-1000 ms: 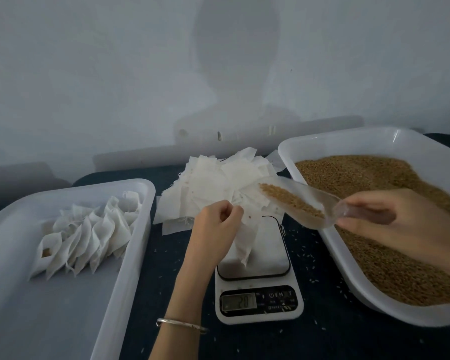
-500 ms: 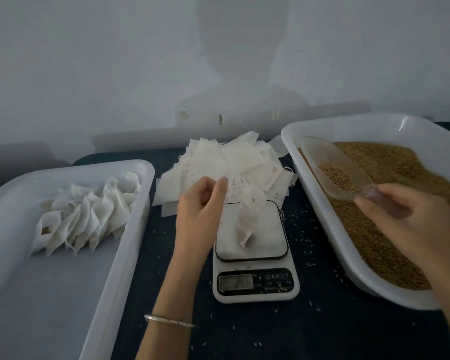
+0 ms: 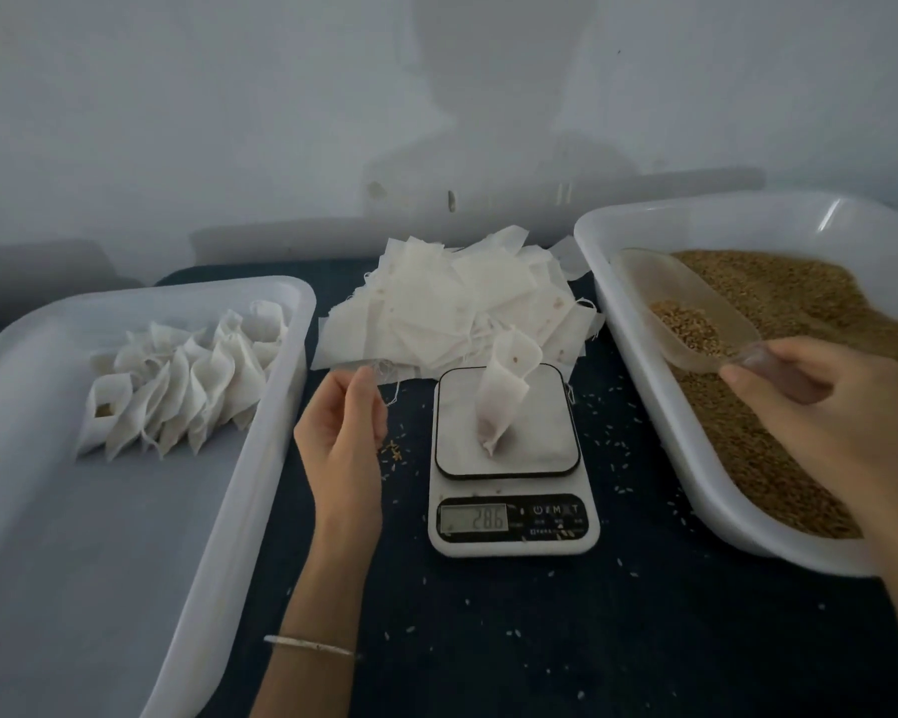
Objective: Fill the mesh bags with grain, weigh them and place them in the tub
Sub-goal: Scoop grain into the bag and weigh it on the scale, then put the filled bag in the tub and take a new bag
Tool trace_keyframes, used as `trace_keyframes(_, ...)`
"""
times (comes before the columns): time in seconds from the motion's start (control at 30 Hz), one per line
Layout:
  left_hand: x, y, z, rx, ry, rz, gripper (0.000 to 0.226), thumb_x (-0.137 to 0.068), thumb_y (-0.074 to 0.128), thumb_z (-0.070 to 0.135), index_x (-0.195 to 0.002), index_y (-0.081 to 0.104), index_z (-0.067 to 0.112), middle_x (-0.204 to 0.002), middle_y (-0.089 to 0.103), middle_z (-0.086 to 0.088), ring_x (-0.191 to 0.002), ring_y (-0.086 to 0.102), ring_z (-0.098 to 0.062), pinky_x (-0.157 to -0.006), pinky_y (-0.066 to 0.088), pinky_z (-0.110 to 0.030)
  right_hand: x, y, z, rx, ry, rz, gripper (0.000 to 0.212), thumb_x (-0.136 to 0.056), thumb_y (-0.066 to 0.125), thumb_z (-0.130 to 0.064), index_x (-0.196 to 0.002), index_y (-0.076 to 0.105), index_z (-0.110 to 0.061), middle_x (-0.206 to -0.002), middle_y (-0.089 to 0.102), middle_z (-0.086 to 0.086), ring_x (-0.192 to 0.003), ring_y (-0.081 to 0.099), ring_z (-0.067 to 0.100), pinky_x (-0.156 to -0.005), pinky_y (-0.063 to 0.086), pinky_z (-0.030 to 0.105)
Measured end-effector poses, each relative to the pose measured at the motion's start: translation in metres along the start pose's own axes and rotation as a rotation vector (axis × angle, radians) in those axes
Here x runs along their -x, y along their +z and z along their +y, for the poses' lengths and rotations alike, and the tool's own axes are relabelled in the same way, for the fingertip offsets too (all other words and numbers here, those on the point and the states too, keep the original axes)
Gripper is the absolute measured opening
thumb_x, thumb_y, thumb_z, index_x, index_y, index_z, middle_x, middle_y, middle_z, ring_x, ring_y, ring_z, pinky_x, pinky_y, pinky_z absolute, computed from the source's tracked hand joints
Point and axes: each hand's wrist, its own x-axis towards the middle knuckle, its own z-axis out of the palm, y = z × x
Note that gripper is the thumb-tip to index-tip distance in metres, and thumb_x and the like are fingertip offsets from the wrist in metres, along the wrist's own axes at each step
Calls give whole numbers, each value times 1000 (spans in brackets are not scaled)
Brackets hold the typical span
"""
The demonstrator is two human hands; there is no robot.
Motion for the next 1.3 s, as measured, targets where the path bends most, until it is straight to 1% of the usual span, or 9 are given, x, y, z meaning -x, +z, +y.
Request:
trace_keyframes(0.17, 5, -11, -14, -13, -25, 48, 37, -98, 47, 12, -62, 41, 13, -54, 38, 4, -50, 31, -6, -46, 29, -17, -1, 1, 3, -51, 3, -18, 11, -80, 69, -42, -83, 58, -40, -76, 51, -34, -75, 49, -12, -63, 38, 20)
trace_keyframes(0.3, 10, -14, -25, -39, -18, 66, 37, -98, 47, 9, -62, 41, 10, -53, 37, 7, -50, 32, -4, -47, 30, -15, -1, 0, 5, -11, -10, -28, 10, -80, 66, -48, -85, 59, -42, -76, 52, -34, -74, 49, -12, -63, 35, 16)
trace_keyframes(0.47, 13, -16, -33, -57, -22, 84, 37, -98, 48, 8, -62, 41, 10, -53, 38, 6, -49, 32, -4, -47, 30, -14, 1, -2, -2, -21, 17, -73, 10, -76, 58, -63, -84, 54, -65, -73, 54, -36, -74, 50, -15, -64, 32, 13)
trace_keyframes(0.6, 12, -17, -35, -55, -15, 87, 36, -98, 48, 8, -62, 42, 11, -53, 39, 7, -50, 33, -4, -47, 31, -14, 1, -2, -3, -38, 82, -71, 13, -73, 54, -68, -85, 56, -65, -81, 53, -51, -77, 53, -21, -63, 37, 17)
trace_keyframes(0.7, 11, -16, -35, -44, -13, 79, 36, -97, 48, 7, -62, 42, 11, -54, 38, 7, -50, 32, -4, -47, 30, -15, -2, 2, 7, -30, 133, -83, 22, -73, 53, -76, -89, 58, -62, -88, 56, -47, -81, 50, -26, -63, 42, 22)
trace_keyframes(0.8, 12, -17, -34, -43, -19, 72, 36, -98, 48, 6, -62, 42, 10, -54, 38, 5, -50, 32, -5, -47, 30, -15, -5, 6, 23, -8, 186, -42, 40, -68, 46, -86, -95, 59, -60, -90, 58, -43, -81, 55, -19, -62, 46, 24)
trace_keyframes(0.93, 12, -16, -33, -51, -24, 67, 35, -98, 48, 6, -63, 43, 8, -54, 38, 3, -49, 32, -5, -47, 30, -15, -11, 11, 55, 99, 133, 9, 57, -66, 42, -91, -105, 56, -53, -86, 65, -21, -84, 64, 9, -71, 56, 48)
trace_keyframes(1.17, 15, 1, -5, -13, 76, -94, 14, -82, 59, 31, -82, 52, 19, -67, 48, 11, -60, 43, -3, -54, 38, -15, -5, 13, 23, 214, 243, -154, 71, -90, 61, -28, -143, 14, -31, -113, 61, 16, -96, 60, 39, -85, 48, 56)
trace_keyframes(1.3, 10, 34, 10, -419, 33, -356, 68, -62, 72, 62, -111, 37, 32, -97, 47, 14, -81, 46, 1, -67, 40, -12, -4, 9, 8, 213, 292, -315, 73, -93, 58, -27, -150, 12, -25, -132, 53, 18, -112, 53, 40, -94, 43, 54)
